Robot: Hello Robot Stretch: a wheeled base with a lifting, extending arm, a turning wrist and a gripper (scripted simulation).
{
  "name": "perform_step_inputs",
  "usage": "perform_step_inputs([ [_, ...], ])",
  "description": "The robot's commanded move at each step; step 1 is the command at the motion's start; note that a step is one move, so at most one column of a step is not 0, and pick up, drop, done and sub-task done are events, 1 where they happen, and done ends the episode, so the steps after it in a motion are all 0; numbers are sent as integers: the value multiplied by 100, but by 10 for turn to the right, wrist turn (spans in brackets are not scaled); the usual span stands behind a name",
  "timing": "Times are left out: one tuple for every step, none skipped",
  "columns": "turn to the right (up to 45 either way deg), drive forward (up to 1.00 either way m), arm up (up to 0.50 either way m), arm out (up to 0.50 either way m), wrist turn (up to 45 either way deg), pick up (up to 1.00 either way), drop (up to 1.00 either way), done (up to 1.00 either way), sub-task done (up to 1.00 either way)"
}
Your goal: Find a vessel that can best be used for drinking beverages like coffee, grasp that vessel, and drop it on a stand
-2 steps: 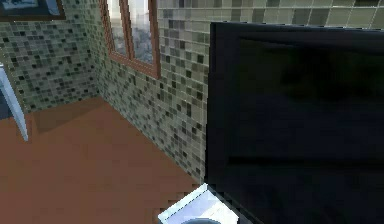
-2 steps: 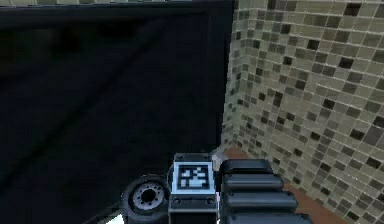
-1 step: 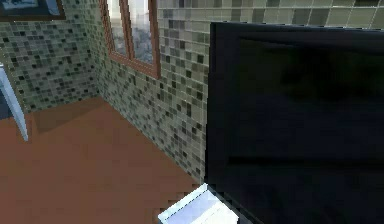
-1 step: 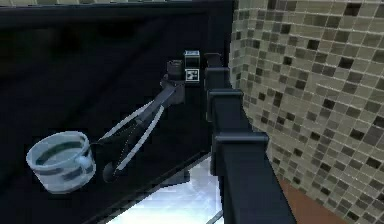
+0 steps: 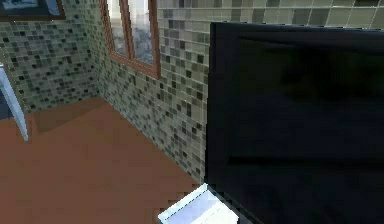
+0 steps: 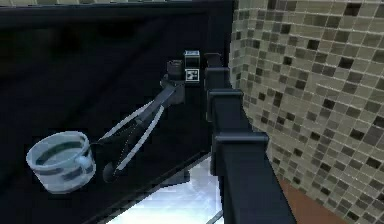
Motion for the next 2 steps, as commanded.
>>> perform_step_inputs([
  [0, 0, 0, 0, 390, 0, 0, 0, 0],
  [0, 0, 0, 0, 0, 0, 100, 0, 0],
])
